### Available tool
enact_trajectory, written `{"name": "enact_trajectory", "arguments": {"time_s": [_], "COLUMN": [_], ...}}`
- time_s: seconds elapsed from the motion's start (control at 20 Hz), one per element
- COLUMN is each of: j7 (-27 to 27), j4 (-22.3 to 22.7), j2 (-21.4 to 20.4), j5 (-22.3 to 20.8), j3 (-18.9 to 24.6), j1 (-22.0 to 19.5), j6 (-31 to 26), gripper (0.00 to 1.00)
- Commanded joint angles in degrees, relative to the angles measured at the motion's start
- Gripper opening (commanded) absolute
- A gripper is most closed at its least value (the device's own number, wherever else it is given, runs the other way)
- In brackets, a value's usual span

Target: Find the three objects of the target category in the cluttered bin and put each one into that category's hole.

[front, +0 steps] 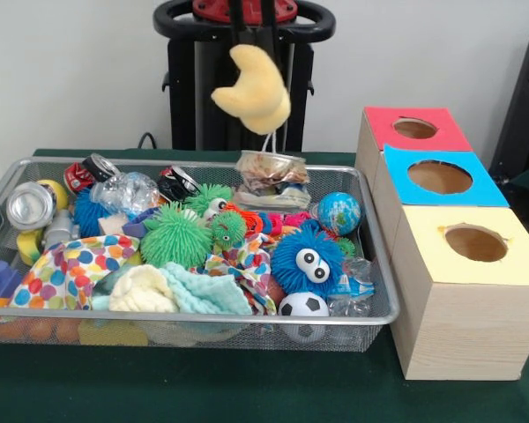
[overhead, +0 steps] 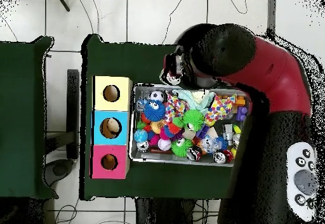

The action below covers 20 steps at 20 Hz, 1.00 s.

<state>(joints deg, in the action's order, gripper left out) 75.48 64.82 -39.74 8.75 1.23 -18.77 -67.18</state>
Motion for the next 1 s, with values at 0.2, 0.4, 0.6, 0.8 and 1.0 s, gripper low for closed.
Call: {"name": "enact_trajectory", "arguments": {"time_s": [0.2, 0.4, 0.6, 0.8, 1.0], "j7": [-3.0, -4.9, -7.1, -7.8, -5.1], "j4": [6.8, 6.4, 7.0, 6.5, 7.1], "j2": [2.3, 2.9, 2.5, 2.4, 1.4], "j5": [-4.5, -6.7, -8.5, -10.2, -11.0], "j3": [3.6, 3.7, 4.4, 4.9, 4.7], "j1": [-3.4, -4.6, -6.2, -7.1, -6.3], "j6": [5.5, 6.1, 5.5, 4.5, 4.2], "gripper": [0.00, 0.00, 0.00, 0.00, 0.00]}}
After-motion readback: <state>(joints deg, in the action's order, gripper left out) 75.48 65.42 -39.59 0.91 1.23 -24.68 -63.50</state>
